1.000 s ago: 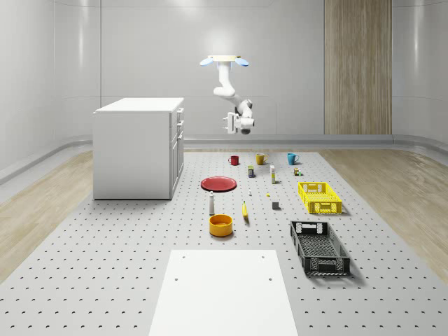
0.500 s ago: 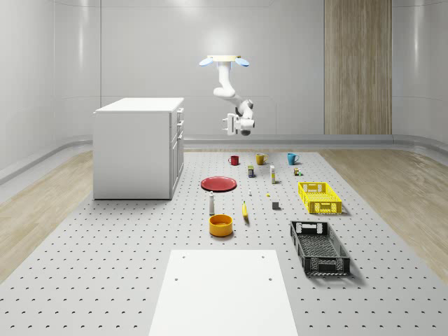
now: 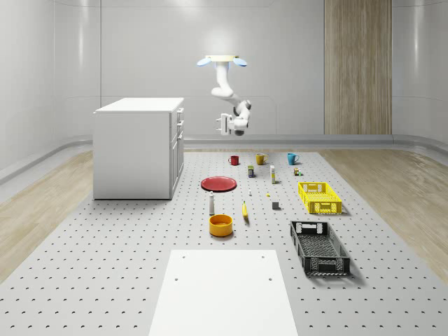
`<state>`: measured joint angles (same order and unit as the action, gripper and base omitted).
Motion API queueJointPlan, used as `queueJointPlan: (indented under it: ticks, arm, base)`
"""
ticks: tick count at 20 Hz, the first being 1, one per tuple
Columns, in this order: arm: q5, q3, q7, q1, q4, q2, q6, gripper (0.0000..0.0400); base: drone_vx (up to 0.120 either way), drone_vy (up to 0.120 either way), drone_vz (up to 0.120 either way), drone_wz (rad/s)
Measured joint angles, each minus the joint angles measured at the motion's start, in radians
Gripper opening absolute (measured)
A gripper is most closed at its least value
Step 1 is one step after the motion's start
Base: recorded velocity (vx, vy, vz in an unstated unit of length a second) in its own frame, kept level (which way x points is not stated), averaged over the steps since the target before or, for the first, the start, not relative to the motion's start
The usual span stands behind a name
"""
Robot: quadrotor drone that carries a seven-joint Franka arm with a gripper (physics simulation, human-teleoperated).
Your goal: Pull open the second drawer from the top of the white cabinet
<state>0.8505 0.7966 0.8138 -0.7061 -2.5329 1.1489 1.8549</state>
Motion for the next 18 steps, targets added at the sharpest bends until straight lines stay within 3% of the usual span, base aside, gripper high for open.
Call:
queueJointPlan:
  ticks: [9, 18]
  arm:
    - [0.072, -0.073, -0.023, -0.03, -0.046, -0.012, 0.09, 0.03]
    - [0.179, -0.164, -0.063, -0.077, -0.082, -0.047, 0.196, 0.03]
  base:
    - [0.0, -0.009, 0.0, 0.0]
    - [0.0, 0.0, 0.0, 0.0]
